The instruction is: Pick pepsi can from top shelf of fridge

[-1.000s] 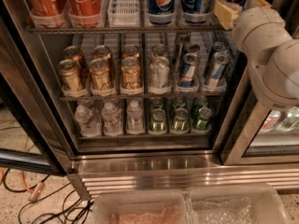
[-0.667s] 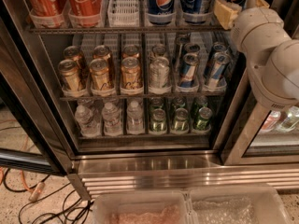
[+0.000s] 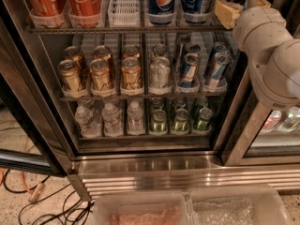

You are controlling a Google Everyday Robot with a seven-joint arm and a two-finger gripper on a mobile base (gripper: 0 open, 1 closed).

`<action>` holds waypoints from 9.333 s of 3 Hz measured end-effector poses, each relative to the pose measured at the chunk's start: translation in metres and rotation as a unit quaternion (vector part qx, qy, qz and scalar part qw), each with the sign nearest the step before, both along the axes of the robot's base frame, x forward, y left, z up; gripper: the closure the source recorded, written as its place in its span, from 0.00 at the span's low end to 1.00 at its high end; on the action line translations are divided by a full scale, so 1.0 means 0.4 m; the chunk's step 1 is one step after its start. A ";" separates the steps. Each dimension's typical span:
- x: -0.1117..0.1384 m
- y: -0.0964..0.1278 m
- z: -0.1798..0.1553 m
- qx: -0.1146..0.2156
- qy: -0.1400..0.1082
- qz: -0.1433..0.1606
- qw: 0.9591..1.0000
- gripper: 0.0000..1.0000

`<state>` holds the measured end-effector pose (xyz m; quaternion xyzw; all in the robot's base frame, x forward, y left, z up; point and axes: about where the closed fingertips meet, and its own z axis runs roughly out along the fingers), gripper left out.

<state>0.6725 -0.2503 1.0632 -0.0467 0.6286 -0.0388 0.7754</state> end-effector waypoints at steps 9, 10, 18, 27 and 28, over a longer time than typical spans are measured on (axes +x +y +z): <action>-0.003 0.001 -0.001 0.006 -0.001 -0.017 1.000 0.04; -0.005 0.015 -0.001 0.006 -0.001 -0.017 1.000 0.00; -0.007 -0.004 0.026 0.025 -0.021 -0.036 0.999 0.18; -0.012 -0.038 0.078 0.019 -0.064 -0.056 0.996 1.00; -0.014 -0.041 0.086 0.021 -0.069 -0.056 0.996 1.00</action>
Offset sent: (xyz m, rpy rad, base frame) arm 0.0228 -0.0728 0.0130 0.0387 -0.0363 -0.1022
